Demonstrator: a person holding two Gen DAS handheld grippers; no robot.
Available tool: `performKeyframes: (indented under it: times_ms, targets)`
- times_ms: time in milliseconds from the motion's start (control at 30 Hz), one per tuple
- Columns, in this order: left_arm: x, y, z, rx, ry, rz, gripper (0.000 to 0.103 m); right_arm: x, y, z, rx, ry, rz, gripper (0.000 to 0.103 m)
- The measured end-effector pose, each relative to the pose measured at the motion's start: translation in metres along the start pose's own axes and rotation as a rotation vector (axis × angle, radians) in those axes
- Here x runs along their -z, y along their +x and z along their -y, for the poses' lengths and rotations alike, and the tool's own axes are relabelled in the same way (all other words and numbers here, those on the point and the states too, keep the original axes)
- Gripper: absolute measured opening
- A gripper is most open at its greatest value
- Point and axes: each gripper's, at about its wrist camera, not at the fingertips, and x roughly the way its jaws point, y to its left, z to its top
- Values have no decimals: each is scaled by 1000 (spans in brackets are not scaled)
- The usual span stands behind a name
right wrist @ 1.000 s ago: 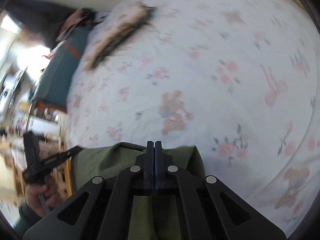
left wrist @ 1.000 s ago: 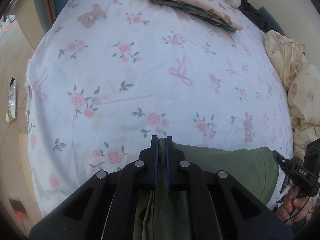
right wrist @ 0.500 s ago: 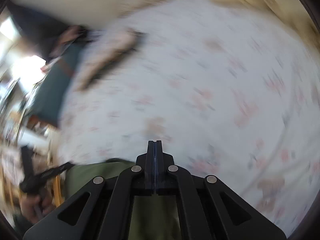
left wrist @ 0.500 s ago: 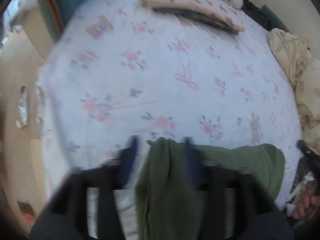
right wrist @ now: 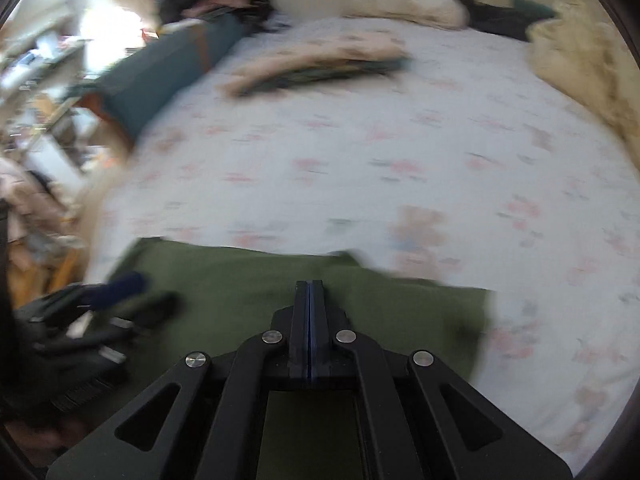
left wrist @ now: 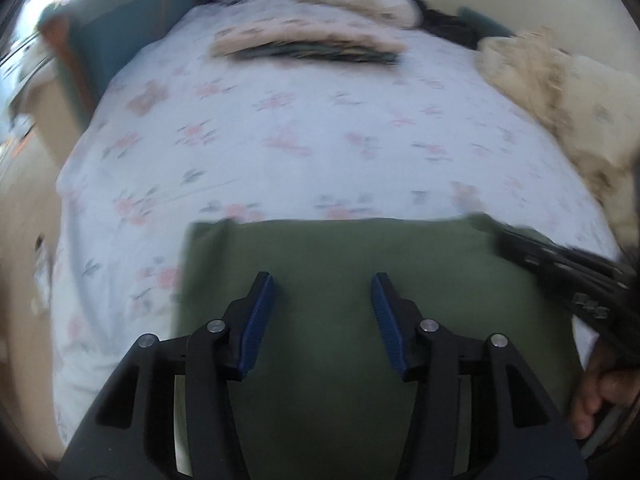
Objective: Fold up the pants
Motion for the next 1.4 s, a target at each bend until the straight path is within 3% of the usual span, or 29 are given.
performKeyframes:
  times_ms: [67,167,233,333,400,433,467,500,533,567,633,700,767,867,933,1033,1100,1167,1200,1233,1300,1400]
  targets:
    - [-5,5,-19,-61,-72,-27,39,0,-2,10,43,5,1,0]
    - [-5,14,-46,-124,-149,-82,39,1,0,15,89,-9,2,0]
    - [-1,15,-59,-123,-173,-102,39,-1,-2,23,101,23,7,0]
    - [3,3,-72,-168,-201,-99,39,-4,-19,34,137,71,22,0]
    - [3,-13,-83,-185,-247,-82,41,-6,-39,44,105,123,28,2]
    - [4,-19,-87,-199,-252,-80,51,-5,-51,50,49,158,31,7]
    - [5,-26,-87,-208,-242,-71,67,-1,-64,58,-12,210,34,7]
    - [9,-33,-87,-199,-232,-50,76,4,-70,63,-33,264,37,8]
    - [16,-39,-88,-165,-246,-33,88,12,-76,69,-45,321,34,22]
    - [21,-40,-89,-110,-280,-37,91,25,-78,76,-63,389,14,55]
    - [32,-34,-92,39,-364,-98,91,42,-77,83,-123,458,-7,88]
    - [41,-18,-88,155,-391,-178,91,54,-68,86,-197,501,-37,88]
    - [46,-6,-83,203,-384,-224,91,62,-49,87,-284,528,-106,89]
    - [51,10,-78,269,-381,-287,91,75,-19,86,-337,544,-210,89]
    - [55,17,-74,288,-369,-319,91,82,-1,80,-340,527,-266,90]
    - [56,19,-67,292,-328,-325,88,82,7,70,-312,472,-250,93]
    - [56,19,-61,335,-311,-331,66,80,5,59,-299,424,-240,89]
    - [56,16,-48,373,-250,-341,28,80,5,50,-351,399,-256,48]
    - [55,11,-38,347,-158,-323,22,79,4,47,-341,379,-247,43]
    - [52,6,-30,330,-100,-306,17,77,0,42,-325,343,-232,31]
    - [46,-1,-33,342,-139,-294,15,68,-15,30,-305,280,-185,21]
    - [26,-27,-32,358,-132,-211,14,47,-42,18,-326,237,-91,17]
